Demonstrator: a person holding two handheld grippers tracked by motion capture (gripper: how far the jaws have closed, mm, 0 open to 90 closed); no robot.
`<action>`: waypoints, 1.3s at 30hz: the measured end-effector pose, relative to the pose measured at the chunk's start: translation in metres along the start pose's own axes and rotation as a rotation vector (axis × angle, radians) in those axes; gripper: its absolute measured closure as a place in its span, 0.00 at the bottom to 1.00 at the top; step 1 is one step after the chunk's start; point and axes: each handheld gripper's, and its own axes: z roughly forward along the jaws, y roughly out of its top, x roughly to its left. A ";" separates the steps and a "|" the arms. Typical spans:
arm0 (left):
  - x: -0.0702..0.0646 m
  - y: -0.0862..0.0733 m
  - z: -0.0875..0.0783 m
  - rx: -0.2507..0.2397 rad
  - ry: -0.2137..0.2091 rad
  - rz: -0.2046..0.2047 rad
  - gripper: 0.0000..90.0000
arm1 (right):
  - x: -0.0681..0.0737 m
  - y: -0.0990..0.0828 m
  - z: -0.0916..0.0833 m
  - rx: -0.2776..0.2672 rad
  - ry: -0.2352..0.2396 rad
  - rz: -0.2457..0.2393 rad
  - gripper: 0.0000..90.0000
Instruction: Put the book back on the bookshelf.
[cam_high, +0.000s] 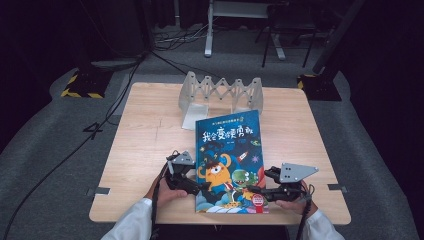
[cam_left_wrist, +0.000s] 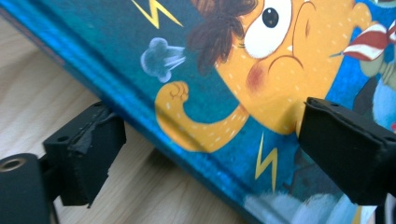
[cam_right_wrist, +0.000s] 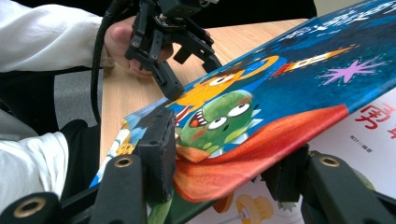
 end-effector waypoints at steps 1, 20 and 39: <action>0.001 0.001 0.001 -0.003 -0.007 -0.011 0.07 | 0.000 0.000 0.000 -0.004 0.002 0.000 0.57; -0.003 0.002 -0.021 -0.158 0.047 0.062 0.33 | -0.005 -0.005 -0.005 0.013 -0.021 -0.013 0.59; -0.041 0.015 -0.042 -0.289 0.068 0.199 0.49 | -0.008 -0.025 -0.008 0.056 -0.113 0.012 0.62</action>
